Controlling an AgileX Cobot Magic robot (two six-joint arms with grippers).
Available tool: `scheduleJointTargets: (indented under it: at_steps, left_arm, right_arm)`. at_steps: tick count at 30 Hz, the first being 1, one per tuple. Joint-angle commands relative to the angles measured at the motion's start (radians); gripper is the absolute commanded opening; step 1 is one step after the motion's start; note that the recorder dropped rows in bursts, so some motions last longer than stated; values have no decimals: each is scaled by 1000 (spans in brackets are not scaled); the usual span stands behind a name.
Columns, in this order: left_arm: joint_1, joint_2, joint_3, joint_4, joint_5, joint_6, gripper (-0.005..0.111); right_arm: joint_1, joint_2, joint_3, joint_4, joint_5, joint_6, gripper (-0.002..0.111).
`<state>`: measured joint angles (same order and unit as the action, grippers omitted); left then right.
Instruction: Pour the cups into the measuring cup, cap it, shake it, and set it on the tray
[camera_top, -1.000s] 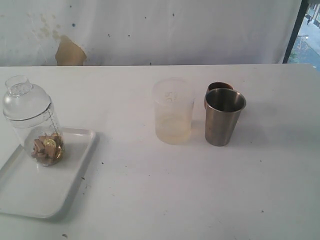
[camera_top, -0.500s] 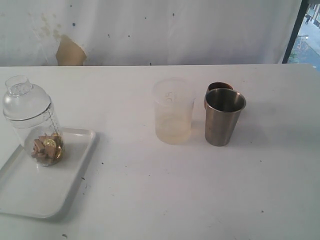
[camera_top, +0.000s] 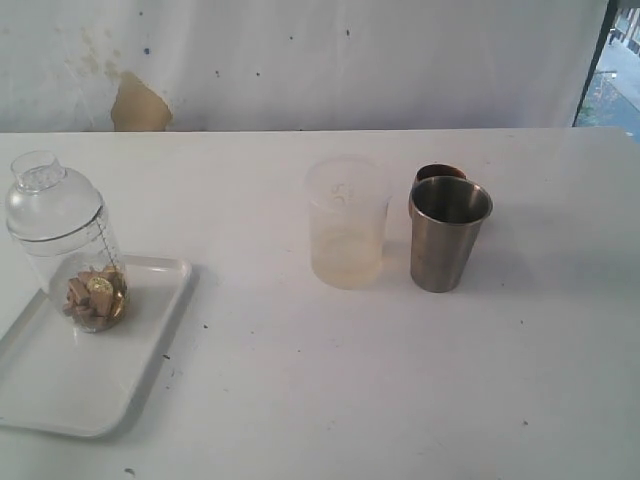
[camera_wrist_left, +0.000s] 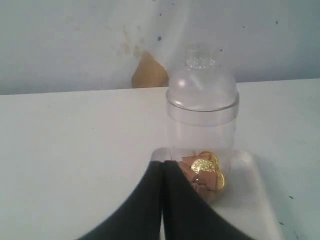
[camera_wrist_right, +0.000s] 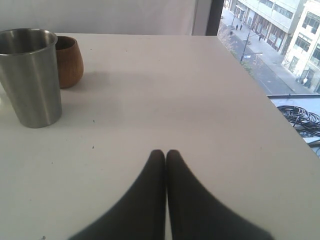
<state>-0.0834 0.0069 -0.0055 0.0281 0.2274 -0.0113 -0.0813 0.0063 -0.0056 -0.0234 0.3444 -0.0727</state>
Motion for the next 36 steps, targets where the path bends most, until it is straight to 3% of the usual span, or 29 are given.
scheduleJointTargets:
  at_steps: [1, 10, 14, 36]
  left_arm:
    - [65, -7, 5, -12, 4, -16, 0]
    - [130, -7, 5, 17, 9, -31, 0]
    - [131, -7, 5, 17, 4, -94, 0]
    - [131, -7, 5, 17, 4, -97, 0]
  right_arm:
    - [-8, -6, 6, -2, -4, -2, 0]
    - [-8, -6, 6, -2, -4, -2, 0]
    - [-8, -6, 6, -2, -4, -2, 0]
    - [-8, -6, 6, -2, -4, -2, 0]
